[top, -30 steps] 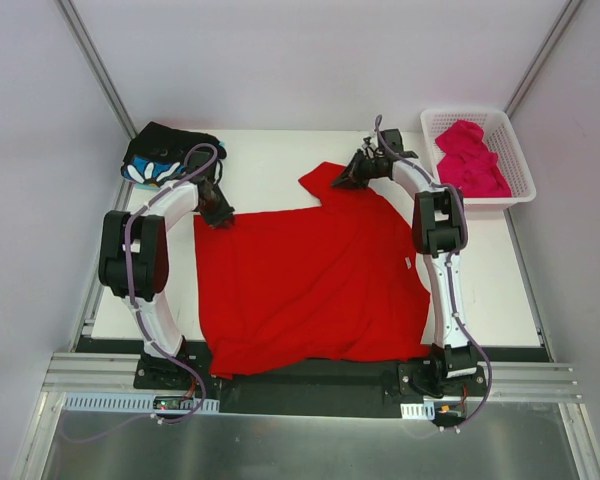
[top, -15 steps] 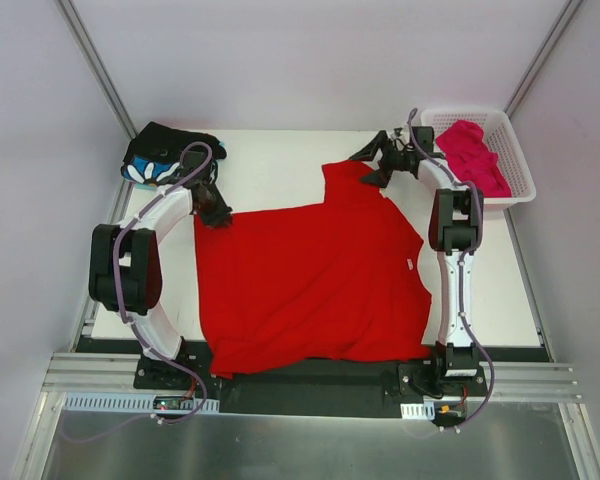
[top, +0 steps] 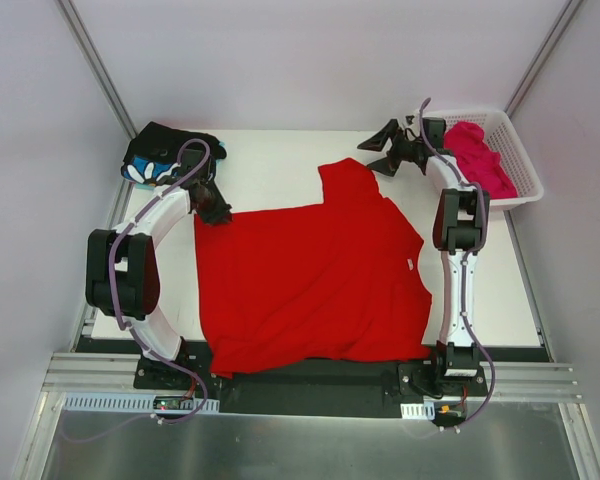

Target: Fold and stack the t-shirts

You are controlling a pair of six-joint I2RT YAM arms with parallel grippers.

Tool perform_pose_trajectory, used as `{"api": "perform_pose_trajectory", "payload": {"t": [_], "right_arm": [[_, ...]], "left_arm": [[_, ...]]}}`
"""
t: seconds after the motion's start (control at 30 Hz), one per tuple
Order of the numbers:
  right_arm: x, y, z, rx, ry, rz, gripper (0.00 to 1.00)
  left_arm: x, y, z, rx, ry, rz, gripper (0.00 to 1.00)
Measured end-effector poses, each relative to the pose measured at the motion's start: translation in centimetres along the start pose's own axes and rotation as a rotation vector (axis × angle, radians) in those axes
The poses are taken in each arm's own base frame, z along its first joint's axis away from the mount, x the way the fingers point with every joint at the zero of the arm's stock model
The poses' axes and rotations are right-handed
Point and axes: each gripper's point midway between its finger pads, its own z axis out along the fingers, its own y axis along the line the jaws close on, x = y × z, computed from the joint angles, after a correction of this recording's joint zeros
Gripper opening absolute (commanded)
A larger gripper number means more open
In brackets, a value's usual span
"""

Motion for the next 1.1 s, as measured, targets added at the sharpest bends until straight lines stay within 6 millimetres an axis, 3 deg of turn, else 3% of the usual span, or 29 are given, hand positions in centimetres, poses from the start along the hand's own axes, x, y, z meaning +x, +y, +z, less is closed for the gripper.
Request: {"api": "perform_pose_trajectory", "payload": {"t": [0.3, 0.47, 0.7, 1.1], "right_arm": [[1.7, -1.1, 0.5, 0.050, 0.044, -0.046, 0.96], [1.8, -2.7, 0.0, 0.107, 0.043, -0.066, 0.96], [1.1, -3.4, -0.9, 0.127, 0.033, -0.102, 0.96], [0.9, -2.8, -1.5, 0.144, 0.031, -0.114, 0.96]], "left_arm": [[-0.1, -0.2, -0.7, 0.008, -0.010, 0.007, 0.15], [-0.5, -0.7, -2.0, 0.031, -0.040, 0.020, 0.15], [-0.6, -0.7, -2.1, 0.033, -0.041, 0.029, 0.15], [-0.5, -0.7, -2.1, 0.032, -0.040, 0.029, 0.14]]}}
